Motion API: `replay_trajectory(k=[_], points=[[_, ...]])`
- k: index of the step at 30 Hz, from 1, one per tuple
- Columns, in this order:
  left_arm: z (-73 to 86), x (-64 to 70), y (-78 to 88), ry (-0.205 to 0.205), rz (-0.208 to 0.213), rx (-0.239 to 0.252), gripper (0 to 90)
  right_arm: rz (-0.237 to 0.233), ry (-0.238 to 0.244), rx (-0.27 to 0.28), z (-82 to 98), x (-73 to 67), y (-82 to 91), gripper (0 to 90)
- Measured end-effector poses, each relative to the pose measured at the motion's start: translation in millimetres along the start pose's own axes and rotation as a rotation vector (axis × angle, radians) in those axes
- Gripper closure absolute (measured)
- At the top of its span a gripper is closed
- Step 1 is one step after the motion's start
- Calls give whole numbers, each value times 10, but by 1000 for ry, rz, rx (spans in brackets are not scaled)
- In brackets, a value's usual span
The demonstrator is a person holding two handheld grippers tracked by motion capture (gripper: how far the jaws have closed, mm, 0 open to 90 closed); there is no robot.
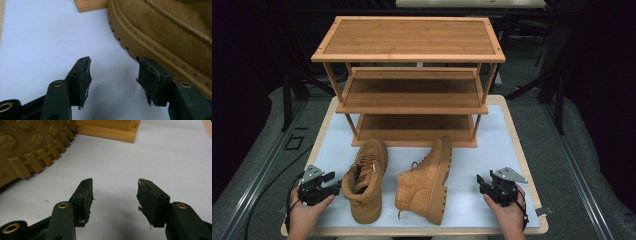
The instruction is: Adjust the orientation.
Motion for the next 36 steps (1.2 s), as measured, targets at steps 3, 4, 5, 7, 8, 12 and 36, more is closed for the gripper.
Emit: replay_trajectory(k=[3, 4, 5, 7, 8, 12, 36], points=[[-8, -25, 5, 25, -5, 16, 417, -3, -21, -6, 15, 19, 0, 471], [-5, -43, 1, 44, -1, 10, 416, 1, -23, 1, 18, 24, -12, 473], [8, -70, 3, 80, -5, -16, 421, 16, -28, -10, 26, 32, -14, 470], [13, -79, 10, 97, -10, -16, 421, 18, -41, 0, 25, 30, -16, 469], [18, -85, 21, 113, -17, -17, 422, 11, -49, 9, 23, 27, -15, 469], [2, -81, 61, 129, -12, 7, 439, 14, -51, -1, 32, 28, 7, 469], [-97, 68, 235, 158, 33, 14, 543, -5, -74, -7, 52, 55, 7, 470]])
Point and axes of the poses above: each handheld gripper's, and its own axes: y roughly backward along the jaws, z roughly out of its underside, x roughly to its right, the point moved 5 cm from there along -y, roughly forward along the jaws, and after that the axes turned 8 degrees about y, right-handed, at the moved point
